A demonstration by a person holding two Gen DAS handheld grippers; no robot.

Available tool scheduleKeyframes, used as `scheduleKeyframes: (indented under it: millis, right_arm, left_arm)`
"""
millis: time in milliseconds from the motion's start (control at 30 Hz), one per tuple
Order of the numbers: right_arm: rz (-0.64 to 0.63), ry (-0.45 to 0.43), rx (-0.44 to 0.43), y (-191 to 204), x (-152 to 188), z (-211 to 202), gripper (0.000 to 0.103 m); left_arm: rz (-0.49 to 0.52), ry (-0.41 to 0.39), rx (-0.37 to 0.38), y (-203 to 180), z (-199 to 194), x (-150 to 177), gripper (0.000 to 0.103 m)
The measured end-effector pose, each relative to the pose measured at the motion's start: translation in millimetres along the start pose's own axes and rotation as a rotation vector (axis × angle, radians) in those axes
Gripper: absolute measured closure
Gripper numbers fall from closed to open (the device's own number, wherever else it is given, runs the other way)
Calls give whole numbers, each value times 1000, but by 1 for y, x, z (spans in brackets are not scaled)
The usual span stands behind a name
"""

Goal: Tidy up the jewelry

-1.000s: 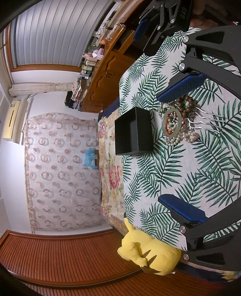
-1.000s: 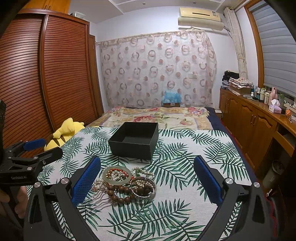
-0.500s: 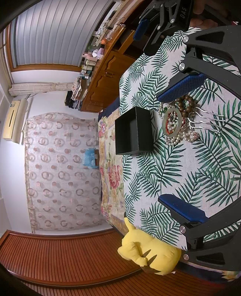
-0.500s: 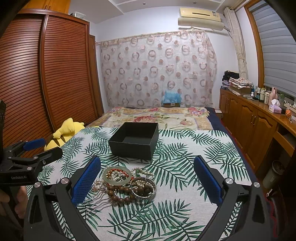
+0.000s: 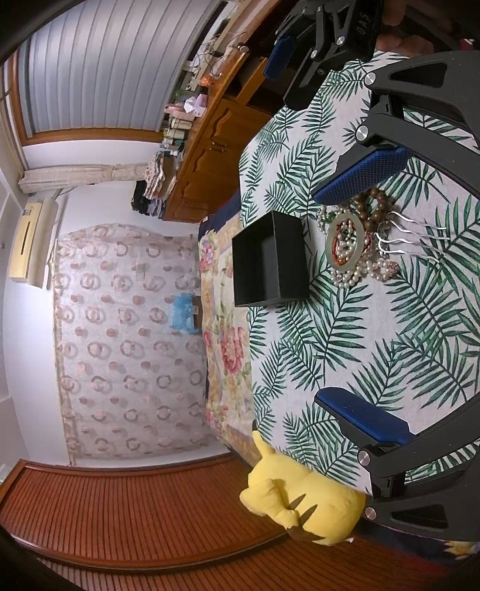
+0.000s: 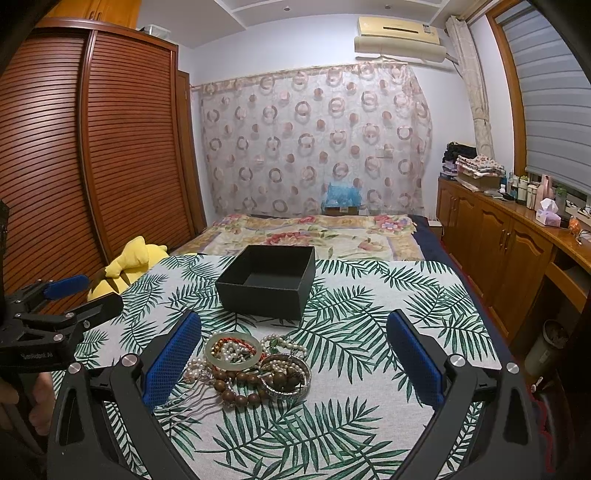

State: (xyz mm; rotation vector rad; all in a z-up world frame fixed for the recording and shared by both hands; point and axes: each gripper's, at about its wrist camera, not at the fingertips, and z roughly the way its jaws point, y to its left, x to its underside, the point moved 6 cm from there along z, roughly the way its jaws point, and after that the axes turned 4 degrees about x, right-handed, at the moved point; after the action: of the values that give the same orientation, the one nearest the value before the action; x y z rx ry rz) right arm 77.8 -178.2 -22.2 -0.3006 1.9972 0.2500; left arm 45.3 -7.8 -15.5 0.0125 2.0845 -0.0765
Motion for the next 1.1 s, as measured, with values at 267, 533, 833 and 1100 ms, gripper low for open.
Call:
scheduleKeyframes:
  millis: [267,533,833,1100]
  right_arm:
    - [1,0,-1,0,0,0,2]
    - [-2,-4,-7,2,-1,-2,2]
    - [-1,27,-20,-11,18,8,2]
    - [-27,82,-44,-19,39,22,14]
  left_arm:
    - [-1,0,2,0,1,1,8]
    - [-5,30,16,1,10,10,8]
    - [-3,156,28,9,35,39,8]
    - [22,257,27,11,54,64,8]
